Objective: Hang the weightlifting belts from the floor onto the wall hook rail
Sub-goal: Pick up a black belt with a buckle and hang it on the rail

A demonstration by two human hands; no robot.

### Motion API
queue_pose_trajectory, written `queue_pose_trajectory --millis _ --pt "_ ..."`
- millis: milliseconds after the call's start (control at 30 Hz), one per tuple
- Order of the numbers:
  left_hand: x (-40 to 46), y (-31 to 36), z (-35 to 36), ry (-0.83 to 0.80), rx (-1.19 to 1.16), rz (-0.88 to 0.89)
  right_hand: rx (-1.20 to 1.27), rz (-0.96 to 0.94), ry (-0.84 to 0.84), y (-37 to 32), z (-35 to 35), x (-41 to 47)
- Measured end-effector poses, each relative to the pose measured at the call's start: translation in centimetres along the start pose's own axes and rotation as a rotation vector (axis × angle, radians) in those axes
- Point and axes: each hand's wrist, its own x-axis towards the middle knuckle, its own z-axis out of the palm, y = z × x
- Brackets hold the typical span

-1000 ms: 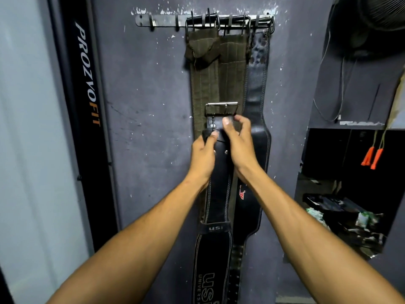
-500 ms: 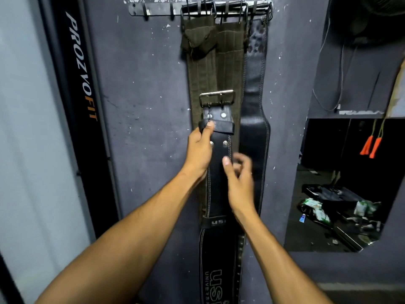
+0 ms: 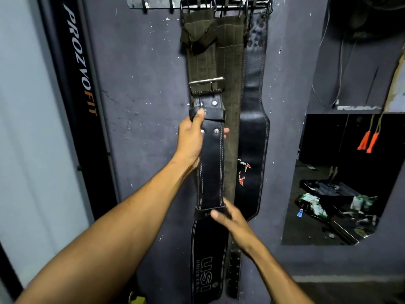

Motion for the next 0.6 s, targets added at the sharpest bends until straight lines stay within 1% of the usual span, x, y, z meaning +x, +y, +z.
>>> queue_pose_trajectory --millis 67,167,200,333,400,467,500,600 --pt "-0.3 1.2 0.1 0.010 -0.032 0.013 0.045 0.067 0.013 1.8 0.7 -0.8" --pt "-0.5 1.7 0.2 -0.017 -0.025 0.029 0.052 0.028 0.154 2.1 1.9 -0.8" --pt "-0.6 1.8 0.1 -0.017 -0.033 0.031 0.051 0.024 0.169 2.0 2.1 -0.7" --pt "-0.6 2.8 -0.3 0.019 -0.041 0.021 0.067 0.041 0.125 1.6 1.9 -0.8" --pt "-0.6 3.4 -0.3 0.017 -0.040 0.028 0.056 0.081 0.032 2.0 1.3 -1.5" --pt "-0.4 4.2 -0.3 0.014 -0.062 0.042 0.035 0.161 -0.074 3.3 1.1 -2.7" --pt "-0.3 4.6 -0.3 0.010 -0.075 0.048 0.023 0.197 -0.085 4.1 1.0 -3.3" --pt "0.0 5.4 0.1 -0.021 -0.091 0.068 0.006 0.252 -0.002 6.2 1.4 -4.3"
